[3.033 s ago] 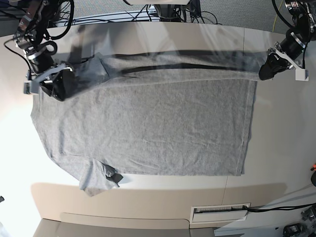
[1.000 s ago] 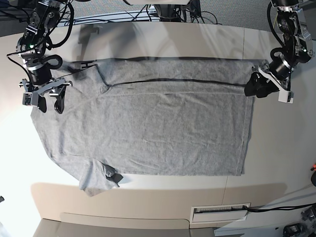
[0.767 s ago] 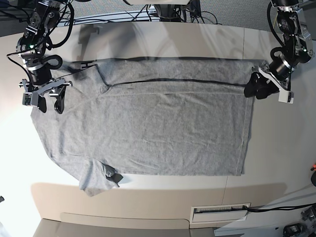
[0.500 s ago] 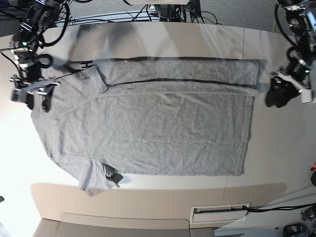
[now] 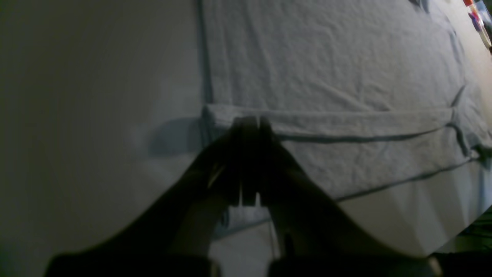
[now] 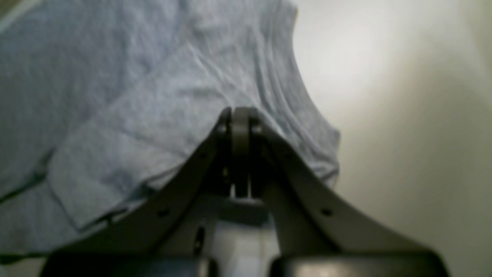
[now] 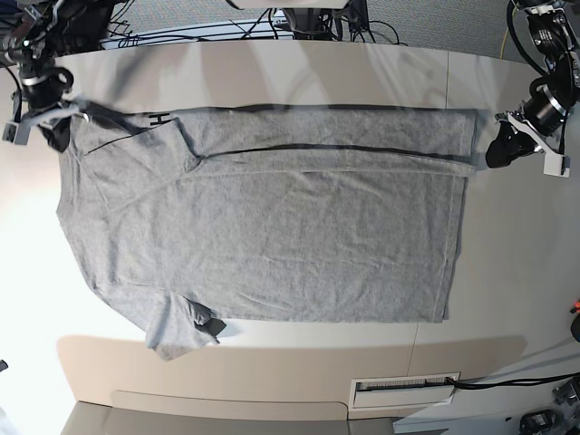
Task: Fold the T-shirt properly
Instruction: 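Drag the shoulder edge with both grippers to straighten the shirt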
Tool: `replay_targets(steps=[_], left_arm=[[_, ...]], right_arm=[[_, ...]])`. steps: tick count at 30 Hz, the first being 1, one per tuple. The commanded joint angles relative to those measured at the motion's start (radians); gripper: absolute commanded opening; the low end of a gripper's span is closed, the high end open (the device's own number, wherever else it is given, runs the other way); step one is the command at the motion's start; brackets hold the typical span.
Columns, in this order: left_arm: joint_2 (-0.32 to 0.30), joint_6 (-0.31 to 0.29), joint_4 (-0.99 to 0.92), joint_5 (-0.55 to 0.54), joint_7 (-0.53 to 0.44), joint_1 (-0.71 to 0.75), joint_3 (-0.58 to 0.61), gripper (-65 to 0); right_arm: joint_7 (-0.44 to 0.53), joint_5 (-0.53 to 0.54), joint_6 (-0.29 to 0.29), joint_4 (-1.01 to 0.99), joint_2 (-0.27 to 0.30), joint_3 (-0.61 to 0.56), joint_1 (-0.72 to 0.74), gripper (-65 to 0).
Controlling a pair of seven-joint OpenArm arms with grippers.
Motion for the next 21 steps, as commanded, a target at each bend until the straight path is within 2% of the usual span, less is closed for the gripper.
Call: replay_targets(steps=[1,4,7,11,13,14,16,21], left_arm=[[-0.020,-0.008,0.016,-0.020,-0.006,-0.004,-0.006,-65.0],[-0.030,-0.008,0.016,0.026,0.011,-0.005,0.031,-65.0],[-0.064,-0.008,0.016,0.127,0.005,-0.005,0.150,-65.0],[-0.106,-0.008,0.016,0.365,-0.071,-0.025,0.315,-65.0],[-0.108,-0.007,0.016,0.470,-0.118,-0.036,0.352,-65.0],[-0.108,0.012,0.016,0.501,-0.125,-0.042,0.363,-65.0],[-0.108,0.044,0.016,0.533,-0.123,-0.052,0.377,-65.0],[-0.109,0.042,0.016,0.542,-0.122,-0.054,0.380,-65.0]], right_arm=[[0.050,-0.009,0.001,0.016,0.018,0.007,0.003,-65.0],[0.086,-0.087,0.002,0.016,0.035,0.005,0.013,-65.0],[0.087,-0.117,0.014,0.016,0.079,-0.008,0.021,-65.0],[0.087,-0.215,0.019,0.016,0.129,-0.058,0.021,-65.0],[0.081,-0.267,0.020,0.016,0.145,-0.092,0.020,-65.0],[0.080,-0.286,0.020,0.016,0.150,-0.108,0.020,-65.0],[0.074,-0.309,0.022,0.016,0.159,-0.140,0.020,-65.0],[0.029,-0.423,0.038,0.014,0.167,-0.229,0.020,-65.0]])
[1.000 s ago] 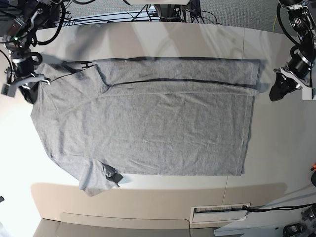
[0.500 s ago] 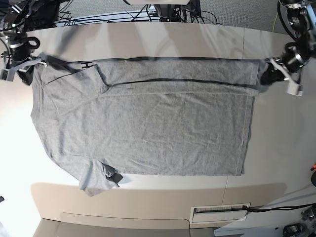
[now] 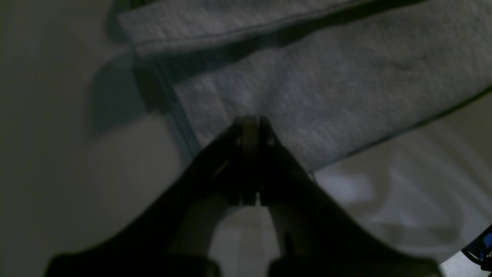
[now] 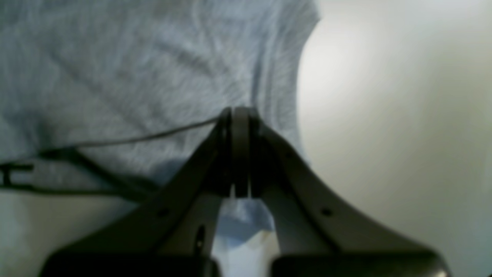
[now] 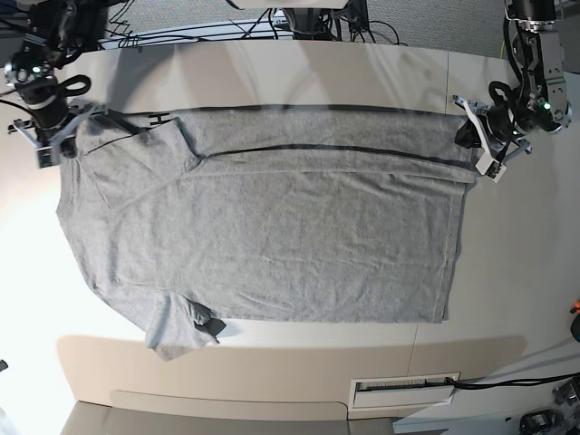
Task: Fold the T-shirt properly
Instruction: 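Drag the shoulder edge with both grippers to straighten the shirt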
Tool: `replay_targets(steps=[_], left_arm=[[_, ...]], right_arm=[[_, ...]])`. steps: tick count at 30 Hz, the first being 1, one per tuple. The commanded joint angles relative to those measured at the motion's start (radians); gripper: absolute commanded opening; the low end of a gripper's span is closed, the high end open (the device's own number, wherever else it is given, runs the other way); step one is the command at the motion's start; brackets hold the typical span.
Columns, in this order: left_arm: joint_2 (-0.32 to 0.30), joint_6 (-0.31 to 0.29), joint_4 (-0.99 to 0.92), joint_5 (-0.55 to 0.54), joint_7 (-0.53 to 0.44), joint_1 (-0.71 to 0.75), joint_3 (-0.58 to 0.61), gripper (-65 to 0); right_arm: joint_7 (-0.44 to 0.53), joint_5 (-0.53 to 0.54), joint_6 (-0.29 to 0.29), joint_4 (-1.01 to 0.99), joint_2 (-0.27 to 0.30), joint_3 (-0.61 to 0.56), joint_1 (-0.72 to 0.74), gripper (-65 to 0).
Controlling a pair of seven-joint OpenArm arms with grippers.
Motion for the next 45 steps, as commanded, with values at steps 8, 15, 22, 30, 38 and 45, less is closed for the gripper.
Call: replay_targets(steps=[8,15,22,30,38,45], left_arm=[[-0.019,0.001,0.013,0.000,-0.009,-0.005,-0.006,-65.0],[-0.019,0.001,0.013,-0.001,-0.005,-0.005,-0.006,-65.0],[-0.036,0.001,0.013,-0.024,0.020,-0.004,-0.007,-65.0],[-0.044,-0.004,0.013,-0.083,0.063,0.039,-0.007,-65.0],[-0.047,-0.003,0.013,-0.084,0.062,0.112,-0.008,-65.0],[-0.047,-0.003,0.013,-0.084,0.063,0.167,-0.063,-65.0]], right_arm=[[-0.011,-0.091,-0.054,0.013,0.018,-0.039,0.003,-65.0],[0.012,-0.158,-0.084,-0.041,0.029,-0.039,0.006,-65.0],[0.071,-0.172,-0.086,-0.214,0.086,-0.039,0.014,-65.0],[0.073,-0.169,-0.072,-0.241,0.103,-0.039,0.012,-65.0],[0.066,-0.124,-0.058,-0.241,0.138,-0.039,-0.061,-65.0],[0.065,-0.124,-0.058,-0.241,0.151,-0.037,-0.121,-65.0]])
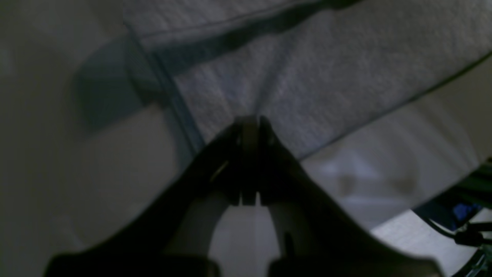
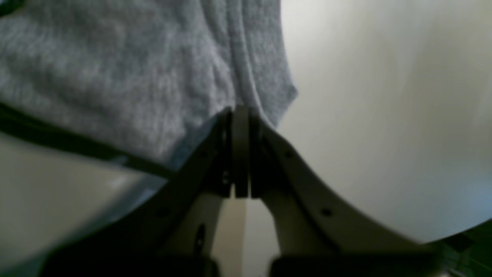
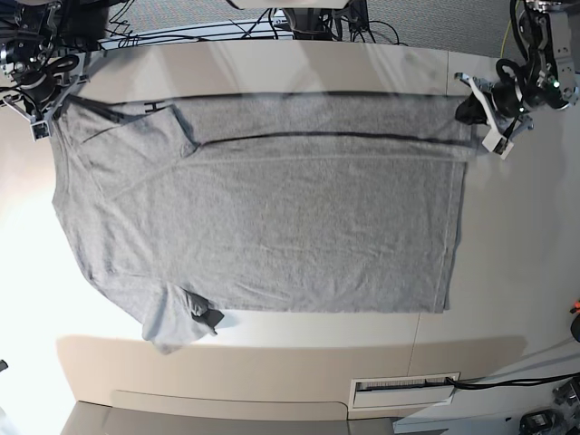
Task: Fold the T-shirt properly
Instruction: 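Drag the shoulder edge with both grippers to straighten the shirt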
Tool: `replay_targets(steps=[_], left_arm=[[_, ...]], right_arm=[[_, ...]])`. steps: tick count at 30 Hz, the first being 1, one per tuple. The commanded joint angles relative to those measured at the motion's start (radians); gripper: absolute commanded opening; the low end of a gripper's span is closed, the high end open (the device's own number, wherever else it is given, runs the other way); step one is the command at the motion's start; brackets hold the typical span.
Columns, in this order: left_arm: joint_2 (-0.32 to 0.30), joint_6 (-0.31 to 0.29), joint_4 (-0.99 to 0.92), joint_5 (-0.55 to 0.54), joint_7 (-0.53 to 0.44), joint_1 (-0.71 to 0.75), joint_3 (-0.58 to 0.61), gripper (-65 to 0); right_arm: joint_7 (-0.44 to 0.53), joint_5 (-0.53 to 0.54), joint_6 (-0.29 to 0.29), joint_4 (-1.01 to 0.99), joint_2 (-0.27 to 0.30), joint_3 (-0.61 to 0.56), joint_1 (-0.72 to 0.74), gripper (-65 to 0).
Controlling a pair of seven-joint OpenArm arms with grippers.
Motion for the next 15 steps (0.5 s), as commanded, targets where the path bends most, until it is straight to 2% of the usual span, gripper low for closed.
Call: replay_targets(steps=[1,6,15], left_arm=[[-0.016,0.010,-0.002,0.052,0.054,0.026,-0.020,-65.0],[-0.015,0.010,-0.002,0.025,0.054,0.076,-0.068,-65.0],[-0.015,0.010,-0.002,0.034,0.064,0.119,-0.068,-65.0]], right_arm=[[-0.045,-0.019,0.008,-0.001,0.013,0.006,-0.023,-65.0],[-0.046,-0.012,0.008,0.000,0.011,0.006,-0.055,-65.0],[-0.055,0.040,0.008,0.000,0.011,0.006,-0.145,-65.0]])
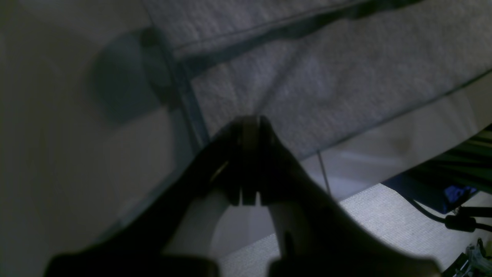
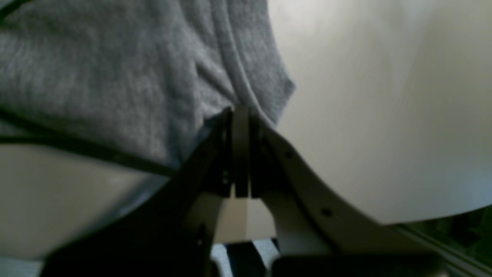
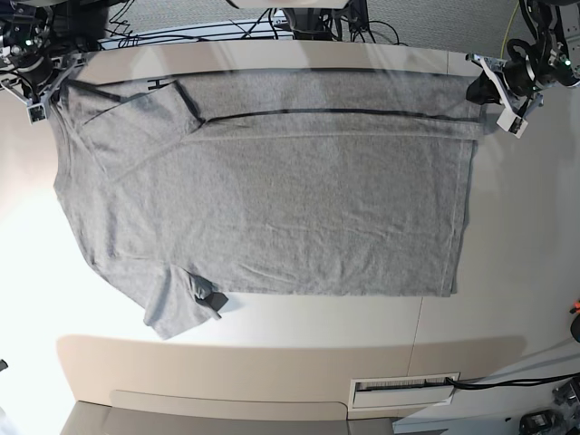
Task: Fold the T-shirt properly
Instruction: 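Drag the shoulder edge with both grippers to straighten the shirt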
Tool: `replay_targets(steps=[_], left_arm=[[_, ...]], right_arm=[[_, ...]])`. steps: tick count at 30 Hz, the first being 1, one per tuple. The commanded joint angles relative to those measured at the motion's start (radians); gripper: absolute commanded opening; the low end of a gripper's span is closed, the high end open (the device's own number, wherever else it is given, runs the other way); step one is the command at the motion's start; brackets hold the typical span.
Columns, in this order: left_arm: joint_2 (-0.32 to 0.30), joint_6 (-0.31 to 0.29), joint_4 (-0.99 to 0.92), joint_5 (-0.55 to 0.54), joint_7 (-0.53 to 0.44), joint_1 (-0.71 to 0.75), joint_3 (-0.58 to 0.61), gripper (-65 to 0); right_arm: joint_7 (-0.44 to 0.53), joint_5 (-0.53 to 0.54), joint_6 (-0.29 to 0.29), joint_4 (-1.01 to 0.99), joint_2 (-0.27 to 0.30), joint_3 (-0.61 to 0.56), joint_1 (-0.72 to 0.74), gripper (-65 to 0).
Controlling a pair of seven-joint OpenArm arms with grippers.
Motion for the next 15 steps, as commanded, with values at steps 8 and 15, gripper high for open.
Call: replay_targets(steps=[8,15], left_arm=[[-0.013,0.016,-0.005,0.069,0.076,0.072,-0.002,-65.0],[-0.013,0.017,-0.005,0.069,0.076,0.100,-0.004,-65.0]], right_arm=[[-0.109,0.034,0.023,-0.010,0.002,-0.002,-0.098,-65.0],[-0.122,0.061,0.024,-0.009,0.001,-0.002,-0.119,-65.0]])
